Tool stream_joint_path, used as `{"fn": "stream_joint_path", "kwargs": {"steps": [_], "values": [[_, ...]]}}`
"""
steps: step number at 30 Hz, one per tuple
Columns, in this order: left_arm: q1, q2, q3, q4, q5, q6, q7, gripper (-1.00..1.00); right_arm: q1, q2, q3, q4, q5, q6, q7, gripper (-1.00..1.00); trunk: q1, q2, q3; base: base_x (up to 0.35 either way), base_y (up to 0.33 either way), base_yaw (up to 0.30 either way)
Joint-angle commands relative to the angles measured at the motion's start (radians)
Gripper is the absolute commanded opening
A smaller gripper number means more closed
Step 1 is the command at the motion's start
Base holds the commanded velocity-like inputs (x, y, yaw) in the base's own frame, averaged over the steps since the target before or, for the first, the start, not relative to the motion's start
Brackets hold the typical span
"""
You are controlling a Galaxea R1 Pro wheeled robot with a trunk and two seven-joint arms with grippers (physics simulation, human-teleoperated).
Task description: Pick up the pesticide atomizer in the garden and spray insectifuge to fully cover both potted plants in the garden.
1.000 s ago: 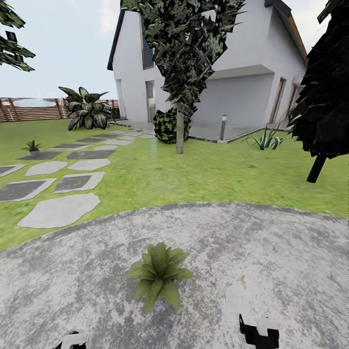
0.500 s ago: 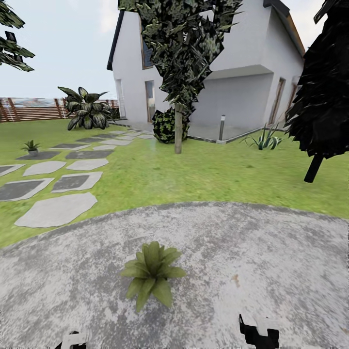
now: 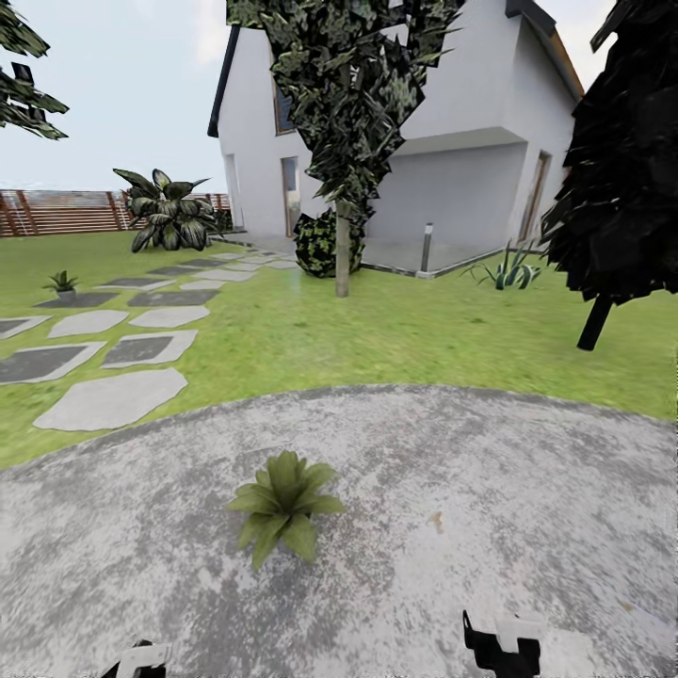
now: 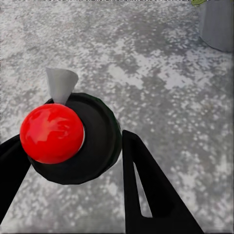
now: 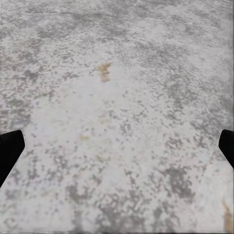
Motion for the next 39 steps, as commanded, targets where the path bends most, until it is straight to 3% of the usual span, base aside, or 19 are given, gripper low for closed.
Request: {"fn": "stream_joint_path", "kwargs": {"steps": [1, 4, 6, 9, 10, 13, 14, 15, 16, 17, 21, 26, 27, 28, 30, 36, 38, 39], "values": [[-0.001, 0.001, 0.002, 0.0, 0.005, -0.003, -0.004, -1.0, -0.001, 0.0, 0.002, 0.001, 0.002, -0.002, 0.0, 1.0, 0.0, 0.0, -0.001, -0.087, -0.053, 0.0], [-0.002, 0.005, -0.001, -0.005, 0.003, -0.002, -0.007, -1.0, 0.0, 0.0, 0.034, 0.0, 0.018, -0.002, 0.021, 1.0, 0.0, 0.0, -0.001, -0.04, -0.024, 0.0], [-0.006, 0.007, -0.008, -0.006, -0.006, -0.001, -0.023, -1.0, 0.0, 0.001, 0.076, -0.005, 0.042, 0.0, 0.033, 1.0, 0.0, 0.0, -0.001, -0.015, -0.009, 0.0], [-0.009, 0.012, -0.055, -0.007, -0.071, 0.002, -0.109, -1.0, -0.001, 0.001, 0.131, -0.025, 0.077, 0.0, 0.044, 1.0, 0.0, 0.0, -0.001, -0.005, -0.003, 0.0], [-0.011, 0.022, -0.078, -0.007, -0.122, 0.002, -0.167, -1.0, -0.001, 0.001, 0.157, -0.052, 0.101, 0.0, 0.047, 1.0, 0.0, 0.0, -0.001, -0.002, -0.001, 0.0], [-0.022, 0.036, -0.099, -0.014, -0.255, 0.006, -0.299, -1.0, -0.001, 0.001, 0.227, -0.124, 0.189, 0.002, 0.101, 1.0, 0.0, 0.0, -0.001, 0.0, 0.0, 0.0], [-0.048, 0.039, -0.102, -0.022, -0.341, 0.01, -0.374, -1.0, -0.001, 0.0, 0.248, -0.151, 0.244, 0.009, 0.17, 1.0, 0.0, 0.0, -0.001, 0.0, 0.0, 0.0], [-0.075, 0.04, -0.103, -0.025, -0.406, 0.015, -0.439, -1.0, -0.001, 0.0, 0.255, -0.175, 0.278, 0.028, 0.226, 1.0, 0.0, 0.0, -0.001, 0.0, 0.0, 0.0], [-0.095, 0.041, -0.103, -0.026, -0.447, 0.02, -0.488, -1.0, -0.001, -0.001, 0.258, -0.194, 0.295, 0.048, 0.264, 1.0, 0.0, 0.0, -0.001, 0.0, 0.0, 0.0], [-0.148, 0.041, -0.103, -0.027, -0.512, 0.048, -0.609, -1.0, -0.001, -0.001, 0.262, -0.255, 0.317, 0.113, 0.363, 1.0, 0.0, 0.0, -0.001, 0.0, 0.0, 0.0], [-0.23, 0.043, -0.103, -0.03, -0.554, 0.109, -0.753, -1.0, -0.001, -0.001, 0.265, -0.343, 0.33, 0.179, 0.518, 1.0, 0.0, 0.0, -0.001, 0.0, 0.0, 0.0], [-0.276, 0.044, -0.104, -0.031, -0.59, 0.129, -0.822, -1.0, -0.002, -0.001, 0.265, -0.384, 0.354, 0.193, 0.63, 1.0, 0.0, 0.0, -0.001, 0.0, 0.0, 0.0], [-0.285, 0.043, -0.104, -0.031, -0.608, 0.132, -0.839, -1.0, -0.003, 0.0, 0.265, -0.388, 0.37, 0.194, 0.65, 1.0, 0.0, 0.0, -0.001, 0.0, 0.0, 0.0], [-0.302, 0.04, -0.103, -0.032, -0.65, 0.143, -0.869, -1.0, -0.004, 0.0, 0.265, -0.392, 0.404, 0.195, 0.671, 1.0, 0.0, 0.0, -0.001, 0.0, 0.0, 0.0], [-0.316, 0.035, -0.103, -0.032, -0.684, 0.159, -0.892, -1.0, -0.007, 0.0, 0.265, -0.395, 0.431, 0.196, 0.681, 1.0, 0.0, 0.0, -0.001, 0.0, 0.0, 0.0], [-0.324, 0.027, -0.113, -0.033, -0.708, 0.169, -0.905, -1.0, -0.011, 0.003, 0.266, -0.397, 0.443, 0.196, 0.715, 1.0, 0.0, 0.0, -0.001, 0.0, 0.0, 0.0], [-0.324, 0.024, -0.124, -0.034, -0.721, 0.17, -0.905, -1.0, -0.011, 0.015, 0.267, -0.409, 0.445, 0.196, 0.748, 1.0, 0.0, 0.0, -0.001, 0.0, 0.0, 0.0], [-0.324, 0.022, -0.127, -0.037, -0.725, 0.17, -0.906, -1.0, -0.011, 0.021, 0.267, -0.414, 0.445, 0.195, 0.756, -1.0, 0.0, 0.0, -0.001, 0.0, 0.0, 0.0]]}}
